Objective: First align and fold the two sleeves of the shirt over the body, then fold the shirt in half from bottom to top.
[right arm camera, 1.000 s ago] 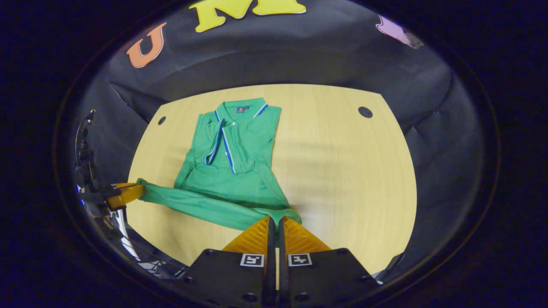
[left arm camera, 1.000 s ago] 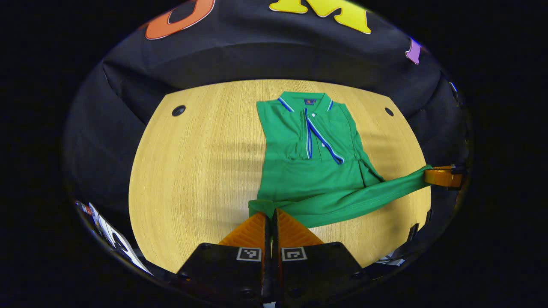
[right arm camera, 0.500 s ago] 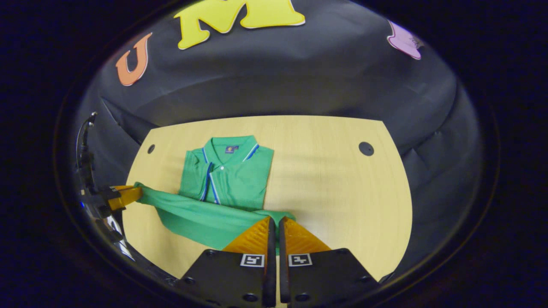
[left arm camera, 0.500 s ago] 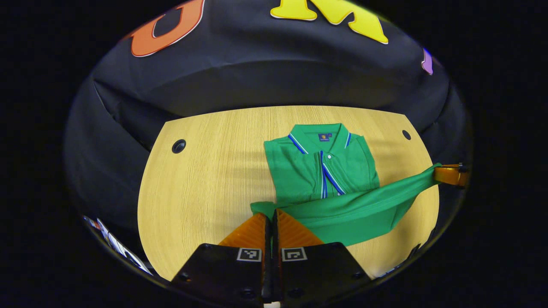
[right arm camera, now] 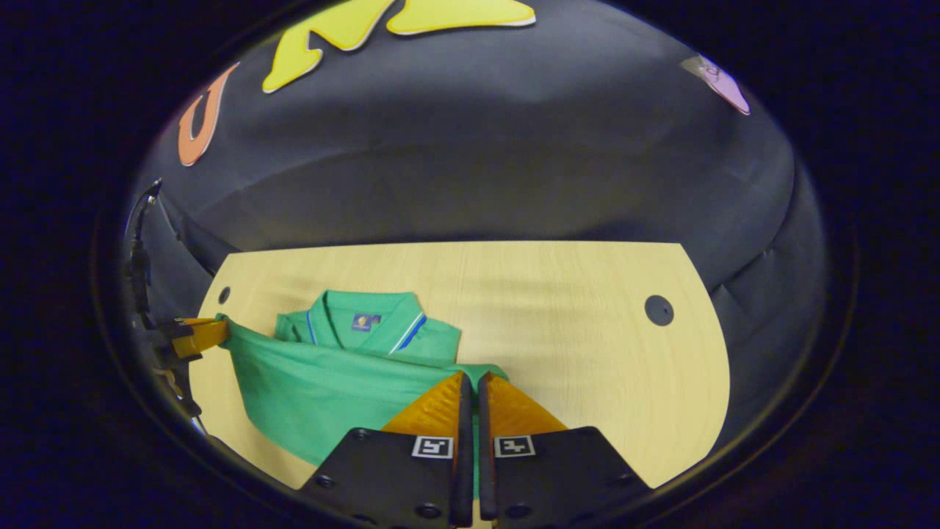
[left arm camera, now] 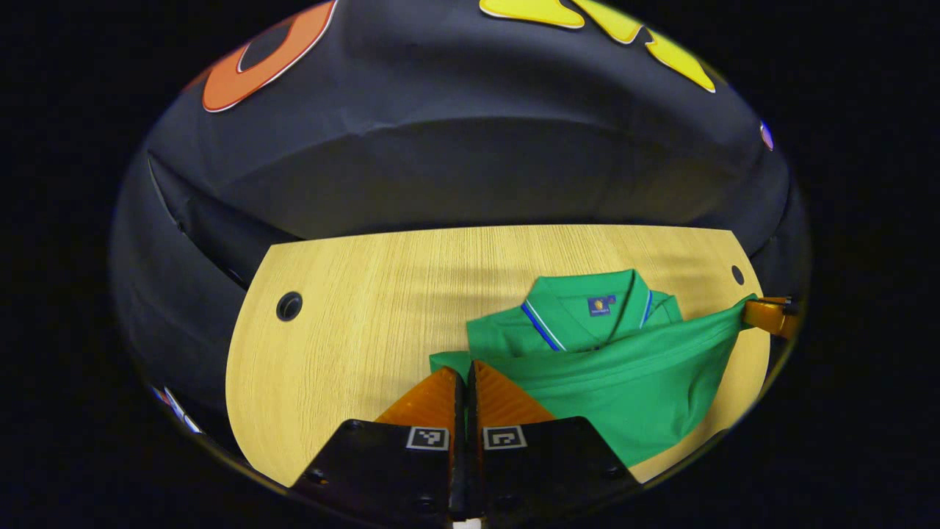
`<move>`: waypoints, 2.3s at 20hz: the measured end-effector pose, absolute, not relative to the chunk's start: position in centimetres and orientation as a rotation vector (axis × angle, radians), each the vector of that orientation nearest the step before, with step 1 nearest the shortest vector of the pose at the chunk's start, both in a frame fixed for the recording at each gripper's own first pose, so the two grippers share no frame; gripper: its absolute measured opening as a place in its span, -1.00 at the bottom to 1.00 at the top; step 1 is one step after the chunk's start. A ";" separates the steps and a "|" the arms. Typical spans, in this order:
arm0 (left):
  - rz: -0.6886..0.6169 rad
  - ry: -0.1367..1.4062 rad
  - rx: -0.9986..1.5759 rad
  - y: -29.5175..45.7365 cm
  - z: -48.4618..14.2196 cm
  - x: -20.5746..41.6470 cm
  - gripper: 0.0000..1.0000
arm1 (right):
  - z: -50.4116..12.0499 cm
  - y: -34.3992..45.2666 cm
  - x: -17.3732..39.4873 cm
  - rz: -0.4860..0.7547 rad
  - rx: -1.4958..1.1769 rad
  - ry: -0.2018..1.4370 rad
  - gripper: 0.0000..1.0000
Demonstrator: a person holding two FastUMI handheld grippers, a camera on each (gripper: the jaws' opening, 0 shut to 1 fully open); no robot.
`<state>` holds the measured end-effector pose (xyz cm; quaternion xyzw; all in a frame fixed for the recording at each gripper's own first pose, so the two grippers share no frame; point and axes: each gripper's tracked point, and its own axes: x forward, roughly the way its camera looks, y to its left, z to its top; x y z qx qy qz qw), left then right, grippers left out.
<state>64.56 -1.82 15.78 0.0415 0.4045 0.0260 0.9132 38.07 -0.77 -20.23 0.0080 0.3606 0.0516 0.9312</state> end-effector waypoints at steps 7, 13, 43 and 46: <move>0.074 0.836 0.047 -1.3 10.7 67.8 -0.94 | -24.2 -0.3 41.8 0.120 0.044 0.760 -0.89; 0.052 0.802 -0.025 -1.8 9.4 68.8 -0.88 | -25.3 -0.4 42.4 0.100 0.099 0.770 -0.88; 0.100 0.143 -0.027 1.1 45.0 39.0 0.94 | 7.3 7.0 6.8 0.176 -0.116 0.025 0.89; 0.108 0.126 0.008 1.7 44.9 35.9 0.95 | 6.0 7.9 4.0 0.209 -0.086 0.034 0.89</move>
